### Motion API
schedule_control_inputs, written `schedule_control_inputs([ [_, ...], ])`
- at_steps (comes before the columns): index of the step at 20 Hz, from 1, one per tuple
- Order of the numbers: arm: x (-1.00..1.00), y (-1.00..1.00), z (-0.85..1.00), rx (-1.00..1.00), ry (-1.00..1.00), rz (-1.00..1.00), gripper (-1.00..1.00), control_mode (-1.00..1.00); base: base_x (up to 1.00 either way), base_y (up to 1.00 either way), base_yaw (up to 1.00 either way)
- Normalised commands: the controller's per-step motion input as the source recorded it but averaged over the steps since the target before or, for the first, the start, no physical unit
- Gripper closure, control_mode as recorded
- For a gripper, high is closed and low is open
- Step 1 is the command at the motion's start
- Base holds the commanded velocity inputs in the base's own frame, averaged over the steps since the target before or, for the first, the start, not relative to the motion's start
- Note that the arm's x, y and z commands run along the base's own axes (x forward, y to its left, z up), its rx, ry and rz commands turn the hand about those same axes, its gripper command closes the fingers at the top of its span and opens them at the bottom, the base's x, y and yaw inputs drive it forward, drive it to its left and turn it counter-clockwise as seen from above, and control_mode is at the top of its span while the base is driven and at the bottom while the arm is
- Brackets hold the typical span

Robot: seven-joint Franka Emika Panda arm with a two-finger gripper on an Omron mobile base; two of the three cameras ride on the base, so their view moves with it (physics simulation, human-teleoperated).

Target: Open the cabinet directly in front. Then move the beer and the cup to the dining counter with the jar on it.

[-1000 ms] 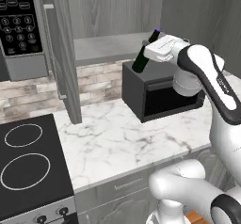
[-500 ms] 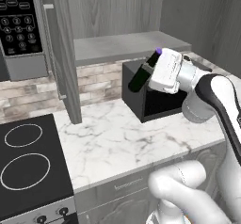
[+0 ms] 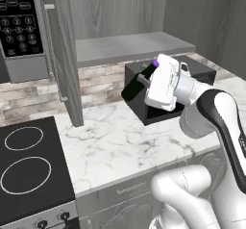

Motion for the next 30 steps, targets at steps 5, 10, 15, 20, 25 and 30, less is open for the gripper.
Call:
schedule_control_inputs([
  [5,-0.27,0.0,-0.14,-0.01,0.03,0.02,1.0,1.0,-0.4,0.0,0.12],
  [10,0.0,0.0,0.0,0.0,0.0,0.0,1.0,1.0,-0.83,0.0,0.71],
  [15,0.0,0.0,0.0,0.0,0.0,0.0,1.0,1.0,-0.11,0.0,0.99],
  [20,0.0,0.0,0.0,0.0,0.0,0.0,1.0,1.0,-0.01,0.16,0.98],
  [25,0.0,0.0,0.0,0.0,0.0,0.0,1.0,1.0,-0.02,0.38,0.94],
  [30,0.0,0.0,0.0,0.0,0.0,0.0,1.0,1.0,-0.03,0.48,0.91],
])
